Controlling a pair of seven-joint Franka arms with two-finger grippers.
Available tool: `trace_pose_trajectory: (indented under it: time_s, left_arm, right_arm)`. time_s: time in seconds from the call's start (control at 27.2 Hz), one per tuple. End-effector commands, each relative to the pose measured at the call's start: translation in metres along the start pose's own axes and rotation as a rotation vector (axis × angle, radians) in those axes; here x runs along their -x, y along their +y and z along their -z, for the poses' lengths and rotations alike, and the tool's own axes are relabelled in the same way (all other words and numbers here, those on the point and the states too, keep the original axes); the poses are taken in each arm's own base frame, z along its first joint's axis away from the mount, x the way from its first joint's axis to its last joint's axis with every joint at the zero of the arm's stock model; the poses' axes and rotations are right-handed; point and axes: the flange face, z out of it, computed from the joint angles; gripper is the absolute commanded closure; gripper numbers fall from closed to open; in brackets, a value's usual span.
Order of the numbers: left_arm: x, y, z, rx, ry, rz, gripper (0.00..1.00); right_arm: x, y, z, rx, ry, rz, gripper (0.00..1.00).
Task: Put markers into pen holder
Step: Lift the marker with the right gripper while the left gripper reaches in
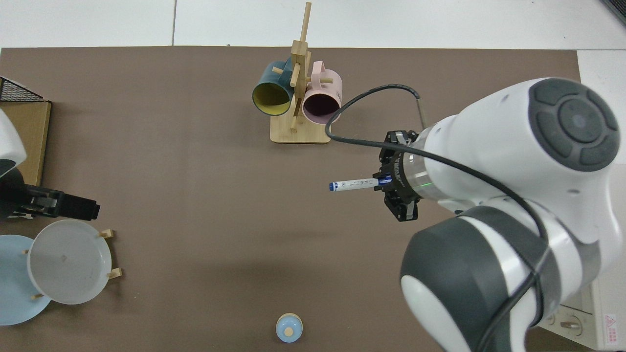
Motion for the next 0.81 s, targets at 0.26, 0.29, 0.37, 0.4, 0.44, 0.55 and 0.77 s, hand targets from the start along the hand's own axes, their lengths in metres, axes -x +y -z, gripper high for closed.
trace_pose_trajectory:
  time_s: [0.26, 0.29, 0.37, 0.4, 0.44, 0.55, 0.77]
  left_arm:
    - [-0.012, 0.099, 0.002, 0.044, 0.108, -0.441, 0.0]
    - [-0.014, 0.109, 0.004, 0.051, 0.131, -0.466, 0.0]
    - [-0.017, 0.127, 0.006, 0.049, 0.165, -0.53, 0.0]
    - [-0.018, 0.134, 0.007, 0.048, 0.18, -0.563, 0.01]
    - [-0.019, 0.144, 0.006, 0.05, 0.191, -0.599, 0.01]
    - [-0.02, 0.158, -0.001, 0.056, 0.188, -0.673, 0.02]
    - [-0.02, 0.172, -0.018, 0.059, 0.188, -0.958, 0.06]
  right_arm:
    - [0.073, 0.024, -0.004, 0.002, -0.039, -0.048, 1.0]
    - [0.074, 0.024, -0.004, 0.002, -0.04, -0.053, 1.0]
    - [0.074, 0.024, -0.003, 0.004, -0.05, -0.059, 1.0]
    - [0.075, 0.024, -0.003, 0.004, -0.051, -0.057, 1.0]
    - [0.075, 0.024, -0.003, 0.004, -0.051, -0.054, 1.0]
    - [0.075, 0.024, -0.002, 0.001, -0.054, -0.048, 1.0]
    - [0.094, 0.032, -0.004, -0.008, -0.067, 0.003, 1.0]
